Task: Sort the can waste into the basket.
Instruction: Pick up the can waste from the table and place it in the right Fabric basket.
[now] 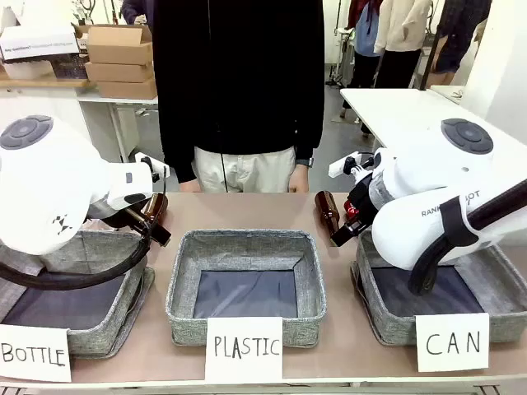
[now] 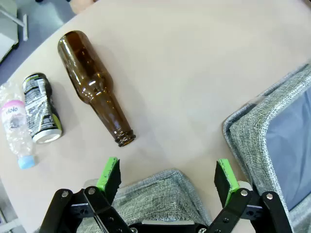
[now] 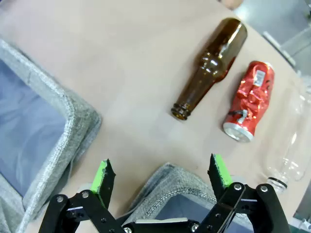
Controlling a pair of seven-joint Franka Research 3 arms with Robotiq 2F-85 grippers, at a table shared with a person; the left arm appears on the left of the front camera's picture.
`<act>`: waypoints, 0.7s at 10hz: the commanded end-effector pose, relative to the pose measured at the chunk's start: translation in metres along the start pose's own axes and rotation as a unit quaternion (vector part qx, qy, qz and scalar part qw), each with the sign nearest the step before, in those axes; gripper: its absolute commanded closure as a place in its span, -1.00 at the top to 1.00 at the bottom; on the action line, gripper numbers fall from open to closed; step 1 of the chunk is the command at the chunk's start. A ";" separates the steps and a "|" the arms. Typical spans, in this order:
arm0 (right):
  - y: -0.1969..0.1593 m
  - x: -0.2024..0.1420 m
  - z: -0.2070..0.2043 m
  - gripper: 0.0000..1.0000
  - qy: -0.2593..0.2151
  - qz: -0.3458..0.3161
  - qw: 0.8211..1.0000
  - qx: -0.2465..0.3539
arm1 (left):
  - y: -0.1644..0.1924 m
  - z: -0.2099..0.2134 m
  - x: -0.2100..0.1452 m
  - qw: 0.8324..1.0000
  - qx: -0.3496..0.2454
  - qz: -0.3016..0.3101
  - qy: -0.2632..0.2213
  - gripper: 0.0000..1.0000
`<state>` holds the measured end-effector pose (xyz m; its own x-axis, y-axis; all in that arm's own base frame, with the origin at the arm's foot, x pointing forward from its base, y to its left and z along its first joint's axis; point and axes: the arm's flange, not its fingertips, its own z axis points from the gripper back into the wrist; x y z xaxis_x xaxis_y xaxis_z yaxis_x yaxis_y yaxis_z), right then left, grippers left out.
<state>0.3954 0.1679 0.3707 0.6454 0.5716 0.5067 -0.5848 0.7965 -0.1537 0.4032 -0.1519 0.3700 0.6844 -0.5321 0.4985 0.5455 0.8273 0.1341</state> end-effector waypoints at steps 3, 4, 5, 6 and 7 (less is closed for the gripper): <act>0.000 0.000 0.000 1.00 0.000 0.000 1.000 0.000 | 0.000 0.000 0.000 1.000 0.000 0.000 0.000 1.00; 0.000 0.000 0.000 1.00 0.000 0.000 1.000 0.000 | 0.000 0.000 0.000 1.000 0.000 0.000 0.000 1.00; 0.000 0.000 0.000 1.00 0.000 0.000 1.000 0.000 | 0.000 0.000 0.000 1.000 0.000 0.000 0.000 1.00; 0.000 0.000 0.000 1.00 0.000 0.000 1.000 0.000 | 0.000 0.000 0.000 1.000 0.000 0.000 0.000 1.00; 0.000 0.000 0.000 1.00 0.000 0.000 1.000 0.000 | 0.000 0.000 0.000 1.000 0.000 0.000 0.000 1.00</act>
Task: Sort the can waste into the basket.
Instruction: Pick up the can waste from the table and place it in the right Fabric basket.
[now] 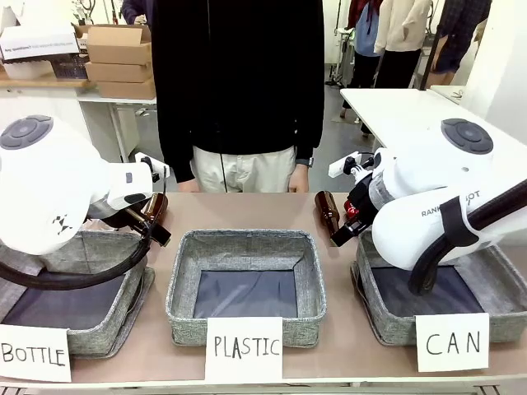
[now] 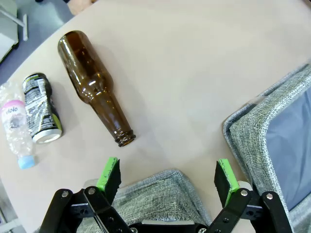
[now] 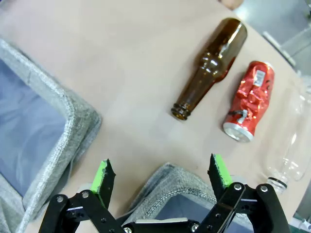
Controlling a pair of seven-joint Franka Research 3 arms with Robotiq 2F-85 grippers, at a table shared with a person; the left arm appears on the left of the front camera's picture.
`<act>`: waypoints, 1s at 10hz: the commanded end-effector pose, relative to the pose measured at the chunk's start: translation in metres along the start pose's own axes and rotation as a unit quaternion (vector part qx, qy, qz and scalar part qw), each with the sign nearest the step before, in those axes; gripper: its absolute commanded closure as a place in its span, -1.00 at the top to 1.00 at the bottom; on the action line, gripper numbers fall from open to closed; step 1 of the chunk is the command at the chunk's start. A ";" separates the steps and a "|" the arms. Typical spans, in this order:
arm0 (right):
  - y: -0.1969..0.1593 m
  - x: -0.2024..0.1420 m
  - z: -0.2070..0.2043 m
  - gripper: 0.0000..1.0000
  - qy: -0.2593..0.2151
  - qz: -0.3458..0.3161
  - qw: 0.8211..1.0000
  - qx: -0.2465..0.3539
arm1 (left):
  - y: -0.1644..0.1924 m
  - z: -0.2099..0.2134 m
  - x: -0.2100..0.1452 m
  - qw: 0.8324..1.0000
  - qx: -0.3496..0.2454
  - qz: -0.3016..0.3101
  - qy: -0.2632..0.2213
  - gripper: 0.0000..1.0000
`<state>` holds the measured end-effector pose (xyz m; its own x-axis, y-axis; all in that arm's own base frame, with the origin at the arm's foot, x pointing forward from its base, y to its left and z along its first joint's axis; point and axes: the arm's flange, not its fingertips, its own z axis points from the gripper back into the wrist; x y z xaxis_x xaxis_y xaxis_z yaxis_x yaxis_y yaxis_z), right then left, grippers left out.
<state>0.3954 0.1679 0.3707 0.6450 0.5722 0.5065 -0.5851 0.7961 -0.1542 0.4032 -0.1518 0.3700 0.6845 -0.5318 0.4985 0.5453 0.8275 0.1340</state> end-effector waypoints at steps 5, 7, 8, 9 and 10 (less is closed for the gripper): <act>0.000 0.000 0.000 1.00 0.000 0.000 1.000 0.000 | 0.000 0.000 0.000 1.000 0.000 0.000 0.000 1.00; -0.007 0.009 0.014 1.00 0.003 -0.034 0.999 0.017 | 0.005 0.012 0.011 0.999 -0.034 -0.019 -0.017 1.00; -0.011 0.021 0.046 1.00 0.011 -0.093 0.995 0.043 | 0.010 0.043 0.022 0.998 -0.066 0.001 -0.010 1.00; -0.012 0.029 0.089 1.00 0.018 -0.118 0.991 0.056 | 0.013 0.087 0.029 0.997 -0.051 0.051 0.025 1.00; 0.000 0.029 0.137 1.00 0.000 -0.109 0.993 0.036 | 0.011 0.138 0.021 0.997 -0.061 0.050 -0.011 1.00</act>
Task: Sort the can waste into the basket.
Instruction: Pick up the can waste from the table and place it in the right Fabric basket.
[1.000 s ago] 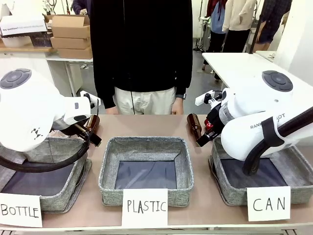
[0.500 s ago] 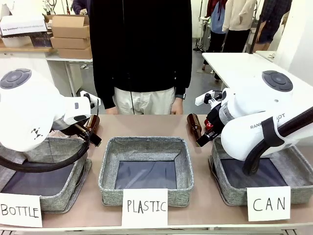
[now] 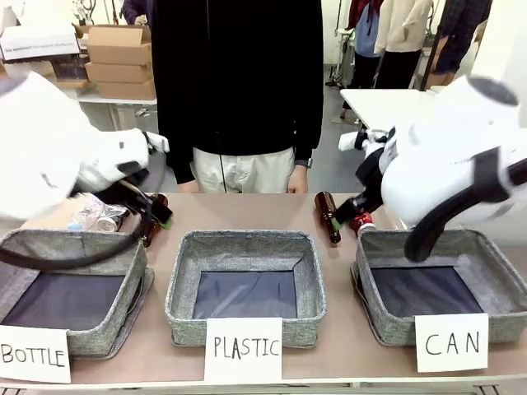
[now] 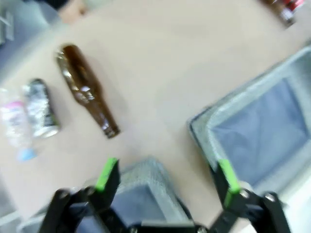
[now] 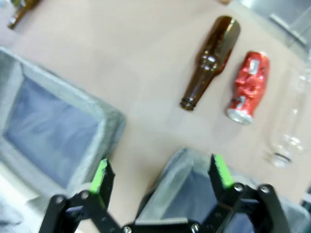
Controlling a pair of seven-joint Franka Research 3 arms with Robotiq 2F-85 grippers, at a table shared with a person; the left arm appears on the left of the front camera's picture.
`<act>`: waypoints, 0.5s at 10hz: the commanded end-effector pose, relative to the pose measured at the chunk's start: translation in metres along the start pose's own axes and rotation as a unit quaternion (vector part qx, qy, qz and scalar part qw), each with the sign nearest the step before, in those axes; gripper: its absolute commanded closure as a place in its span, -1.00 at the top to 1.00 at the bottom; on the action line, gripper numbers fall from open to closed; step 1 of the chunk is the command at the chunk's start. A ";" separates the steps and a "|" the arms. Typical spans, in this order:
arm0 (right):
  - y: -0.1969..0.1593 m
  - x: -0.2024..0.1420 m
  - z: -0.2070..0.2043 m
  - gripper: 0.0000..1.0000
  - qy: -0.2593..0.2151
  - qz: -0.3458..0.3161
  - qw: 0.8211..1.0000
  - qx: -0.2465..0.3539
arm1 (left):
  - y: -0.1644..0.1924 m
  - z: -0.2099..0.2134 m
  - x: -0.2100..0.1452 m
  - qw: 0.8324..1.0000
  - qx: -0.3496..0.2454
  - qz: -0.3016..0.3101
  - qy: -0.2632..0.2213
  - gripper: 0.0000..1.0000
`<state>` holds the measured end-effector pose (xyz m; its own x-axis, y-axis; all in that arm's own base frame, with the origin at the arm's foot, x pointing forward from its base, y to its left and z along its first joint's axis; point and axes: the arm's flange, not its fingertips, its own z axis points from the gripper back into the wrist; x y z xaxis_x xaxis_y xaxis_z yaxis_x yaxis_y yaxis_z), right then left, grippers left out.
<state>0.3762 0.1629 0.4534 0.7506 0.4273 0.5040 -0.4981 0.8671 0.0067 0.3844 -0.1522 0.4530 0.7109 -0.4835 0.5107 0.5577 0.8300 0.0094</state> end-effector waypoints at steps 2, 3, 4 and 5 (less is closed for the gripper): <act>0.031 -0.020 0.091 1.00 -0.011 0.010 0.999 -0.035 | -0.014 0.103 -0.037 0.999 0.011 -0.020 -0.035 1.00; 0.032 -0.031 0.092 1.00 -0.005 -0.006 0.998 -0.054 | -0.024 0.106 -0.055 0.998 0.027 -0.044 -0.024 1.00; 0.032 -0.040 0.090 1.00 -0.007 -0.008 0.998 -0.054 | -0.028 0.102 -0.064 0.997 0.039 -0.054 -0.031 1.00; 0.032 -0.011 0.104 1.00 -0.018 0.007 0.999 -0.025 | -0.011 0.122 -0.010 0.999 0.011 -0.016 -0.033 1.00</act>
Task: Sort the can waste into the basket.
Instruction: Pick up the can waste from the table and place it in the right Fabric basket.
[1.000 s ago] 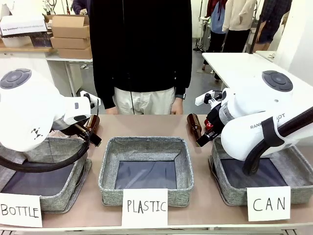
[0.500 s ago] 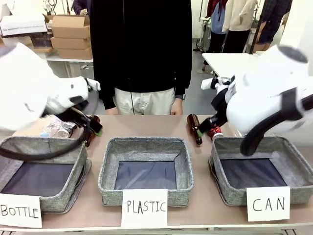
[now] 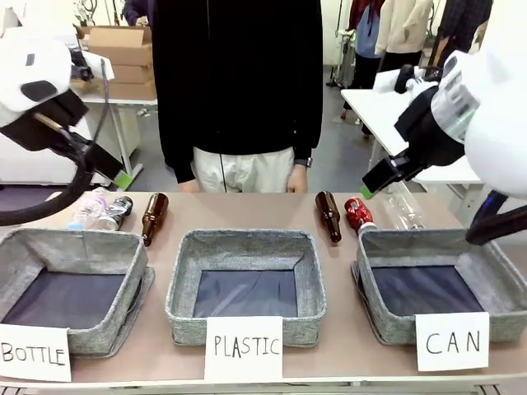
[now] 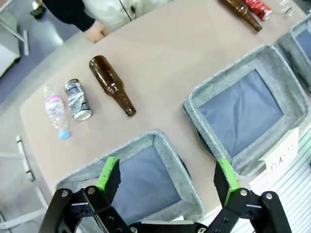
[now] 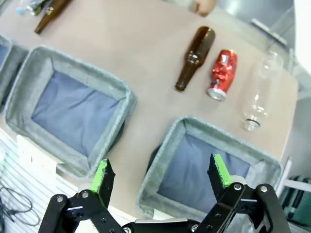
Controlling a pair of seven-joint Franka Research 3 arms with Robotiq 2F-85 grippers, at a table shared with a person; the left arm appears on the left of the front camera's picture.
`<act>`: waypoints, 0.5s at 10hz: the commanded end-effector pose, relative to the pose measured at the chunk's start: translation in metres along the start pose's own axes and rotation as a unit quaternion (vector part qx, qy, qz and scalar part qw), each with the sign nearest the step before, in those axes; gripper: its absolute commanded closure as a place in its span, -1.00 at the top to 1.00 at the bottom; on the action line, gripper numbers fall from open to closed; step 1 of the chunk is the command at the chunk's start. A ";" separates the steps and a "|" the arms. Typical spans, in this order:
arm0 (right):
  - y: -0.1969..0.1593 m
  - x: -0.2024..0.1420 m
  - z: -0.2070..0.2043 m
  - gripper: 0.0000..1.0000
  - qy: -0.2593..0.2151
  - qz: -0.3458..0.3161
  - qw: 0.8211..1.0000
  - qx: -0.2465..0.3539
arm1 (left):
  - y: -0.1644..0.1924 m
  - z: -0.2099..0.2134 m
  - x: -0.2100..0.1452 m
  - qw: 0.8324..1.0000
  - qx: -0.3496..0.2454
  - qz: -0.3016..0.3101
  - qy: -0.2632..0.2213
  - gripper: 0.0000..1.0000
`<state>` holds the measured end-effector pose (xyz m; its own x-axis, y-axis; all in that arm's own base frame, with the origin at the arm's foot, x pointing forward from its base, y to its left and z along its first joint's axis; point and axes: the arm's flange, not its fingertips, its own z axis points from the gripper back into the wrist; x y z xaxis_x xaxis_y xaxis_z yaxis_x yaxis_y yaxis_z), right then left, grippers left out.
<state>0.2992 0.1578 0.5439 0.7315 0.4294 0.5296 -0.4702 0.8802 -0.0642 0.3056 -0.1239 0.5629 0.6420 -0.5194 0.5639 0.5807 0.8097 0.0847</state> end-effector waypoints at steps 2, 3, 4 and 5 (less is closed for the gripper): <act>0.000 0.000 0.000 1.00 0.000 0.000 1.000 0.000 | 0.000 0.000 0.000 1.000 0.000 0.000 0.000 1.00; -0.005 0.014 -0.002 1.00 -0.029 -0.165 0.973 0.160 | 0.013 -0.001 0.004 0.980 -0.192 0.029 -0.048 1.00; -0.011 0.015 0.013 1.00 -0.025 -0.263 0.917 0.299 | 0.037 0.009 -0.003 0.936 -0.326 0.093 -0.098 1.00; -0.015 0.007 0.026 1.00 -0.021 -0.304 0.867 0.395 | 0.061 0.016 -0.016 0.883 -0.427 0.134 -0.141 1.00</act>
<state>0.3053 0.1506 0.5610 0.8508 0.1707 0.4970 -0.4015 0.8214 0.4051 0.3199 -0.0943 0.5688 0.6375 -0.3548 0.6839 0.6885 0.6608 -0.2990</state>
